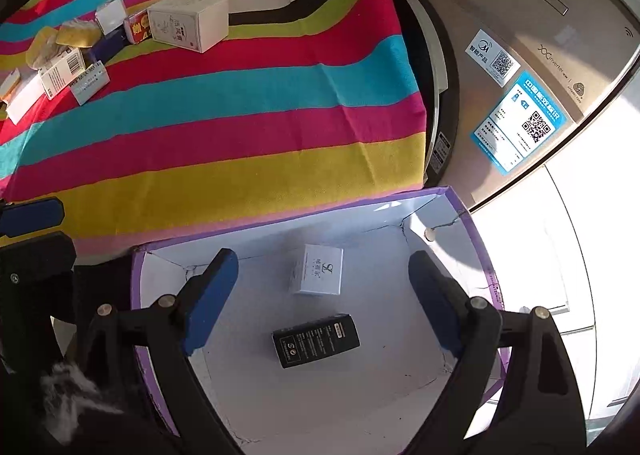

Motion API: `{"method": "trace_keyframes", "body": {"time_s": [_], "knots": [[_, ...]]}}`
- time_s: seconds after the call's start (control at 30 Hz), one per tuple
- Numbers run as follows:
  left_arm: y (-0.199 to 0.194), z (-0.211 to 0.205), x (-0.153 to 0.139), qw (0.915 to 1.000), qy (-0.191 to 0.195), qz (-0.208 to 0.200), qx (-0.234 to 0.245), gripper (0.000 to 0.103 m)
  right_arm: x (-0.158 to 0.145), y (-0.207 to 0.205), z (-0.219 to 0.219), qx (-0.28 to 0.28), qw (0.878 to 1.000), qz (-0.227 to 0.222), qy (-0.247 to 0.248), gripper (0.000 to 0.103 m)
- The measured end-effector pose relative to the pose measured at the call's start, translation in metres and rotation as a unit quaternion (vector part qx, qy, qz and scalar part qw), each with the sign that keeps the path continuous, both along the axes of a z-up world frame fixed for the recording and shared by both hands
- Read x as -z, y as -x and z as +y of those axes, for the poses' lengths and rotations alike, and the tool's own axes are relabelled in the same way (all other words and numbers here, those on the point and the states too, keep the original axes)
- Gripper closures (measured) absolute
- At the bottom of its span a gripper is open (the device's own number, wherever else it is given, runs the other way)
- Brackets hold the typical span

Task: Organize objects
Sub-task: 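Lower the black DORMI box into the storage box and open the left tool, then reach the left tool toward the orange tissue pack while the right tool grasps the gold-wrapped soap bar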

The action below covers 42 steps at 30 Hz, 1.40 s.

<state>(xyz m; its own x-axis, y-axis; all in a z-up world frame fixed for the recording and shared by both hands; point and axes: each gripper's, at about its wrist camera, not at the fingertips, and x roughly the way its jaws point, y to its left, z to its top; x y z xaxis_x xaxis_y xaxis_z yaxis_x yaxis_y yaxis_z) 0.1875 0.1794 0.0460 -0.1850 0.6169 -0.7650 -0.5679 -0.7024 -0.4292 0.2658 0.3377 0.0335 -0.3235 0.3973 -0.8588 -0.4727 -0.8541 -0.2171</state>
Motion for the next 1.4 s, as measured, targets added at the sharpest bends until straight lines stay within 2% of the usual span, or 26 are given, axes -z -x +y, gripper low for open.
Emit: {"method": "trace_keyframes", "body": {"time_s": [0.3,0.6,0.77,0.97,1.4], "knots": [[0.022,-0.059,-0.005,0.997,-0.004,0.006,-0.077,0.048,-0.002,0.021,-0.023,-0.028,0.999,0.016,0.018,0.012],[0.05,-0.136,-0.002,0.9847,-0.007,0.003,-0.174,0.048,-0.008,0.062,-0.063,-0.085,0.993,0.057,0.053,0.012],[0.06,-0.172,0.001,0.9758,-0.01,-0.002,-0.218,0.047,-0.015,0.099,-0.087,-0.136,0.985,0.081,0.061,0.011],[0.067,-0.201,0.003,0.9659,-0.017,-0.007,-0.258,0.047,-0.016,0.146,-0.109,-0.211,0.97,0.099,0.065,0.011],[0.082,-0.236,0.003,0.9541,-0.021,-0.002,-0.299,0.047,-0.002,0.209,-0.128,-0.33,0.94,0.082,0.036,0.011]]}}
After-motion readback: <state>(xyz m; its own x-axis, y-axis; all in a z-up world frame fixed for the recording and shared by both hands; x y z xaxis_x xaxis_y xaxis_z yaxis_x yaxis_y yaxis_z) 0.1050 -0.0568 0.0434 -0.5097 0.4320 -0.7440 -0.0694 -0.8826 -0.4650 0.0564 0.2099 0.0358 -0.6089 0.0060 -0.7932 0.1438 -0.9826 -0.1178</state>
